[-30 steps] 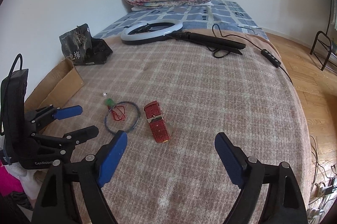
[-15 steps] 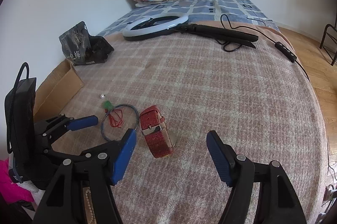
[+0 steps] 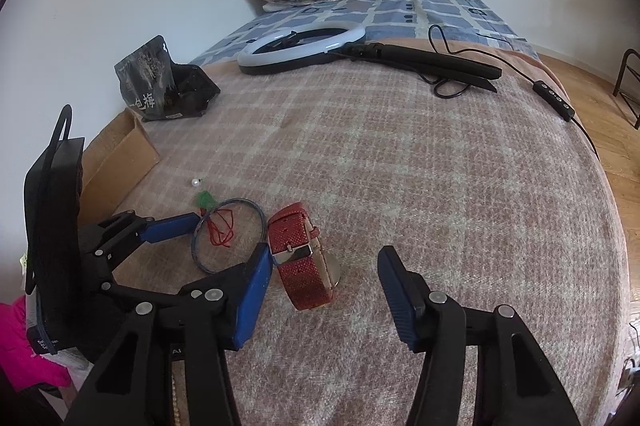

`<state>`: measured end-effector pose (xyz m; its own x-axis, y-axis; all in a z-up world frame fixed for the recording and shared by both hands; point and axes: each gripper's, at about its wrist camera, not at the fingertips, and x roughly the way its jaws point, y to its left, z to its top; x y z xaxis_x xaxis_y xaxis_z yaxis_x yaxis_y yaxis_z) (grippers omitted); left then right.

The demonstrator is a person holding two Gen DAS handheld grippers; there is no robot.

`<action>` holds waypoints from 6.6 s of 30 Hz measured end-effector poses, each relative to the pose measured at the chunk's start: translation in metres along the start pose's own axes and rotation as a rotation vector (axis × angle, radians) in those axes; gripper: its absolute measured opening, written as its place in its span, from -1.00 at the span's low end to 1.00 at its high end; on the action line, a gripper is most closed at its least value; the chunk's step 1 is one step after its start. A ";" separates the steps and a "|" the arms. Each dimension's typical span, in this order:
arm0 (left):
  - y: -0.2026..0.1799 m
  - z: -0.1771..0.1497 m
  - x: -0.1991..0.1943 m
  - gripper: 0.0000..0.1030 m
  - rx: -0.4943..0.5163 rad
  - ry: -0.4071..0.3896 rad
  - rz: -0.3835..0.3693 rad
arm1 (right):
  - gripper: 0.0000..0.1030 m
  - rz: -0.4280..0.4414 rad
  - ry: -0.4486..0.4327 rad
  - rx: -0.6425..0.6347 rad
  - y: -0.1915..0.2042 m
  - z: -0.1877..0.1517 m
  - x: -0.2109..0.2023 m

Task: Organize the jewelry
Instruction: 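Close the left tool on the blue bangle while the right tool grasps the red watch, then carry the blue bangle in the left tool into the box while the right tool drops the watch in, then open both tools and lift them away from the box, then move the left tool to the green jade pendant while the right tool approaches the pearl strand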

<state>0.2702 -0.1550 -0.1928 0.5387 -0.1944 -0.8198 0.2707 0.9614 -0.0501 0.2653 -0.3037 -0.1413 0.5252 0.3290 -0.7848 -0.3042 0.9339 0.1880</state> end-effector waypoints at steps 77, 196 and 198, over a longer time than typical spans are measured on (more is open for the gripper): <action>0.242 -0.075 -0.216 0.36 -0.316 -0.191 0.191 | -0.69 0.116 -0.093 -0.275 0.284 0.066 -0.023; 0.071 -0.066 -0.175 0.52 -0.013 -0.146 0.033 | 0.45 -0.001 0.105 -0.040 0.114 -0.126 -0.097; 0.069 -0.062 -0.170 0.51 -0.021 -0.144 0.029 | 0.35 0.012 0.124 -0.044 0.118 -0.133 -0.093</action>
<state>0.1476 -0.0432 -0.0919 0.6554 -0.1912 -0.7307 0.2373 0.9706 -0.0412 0.0751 -0.2426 -0.1250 0.4199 0.3182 -0.8500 -0.3463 0.9218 0.1740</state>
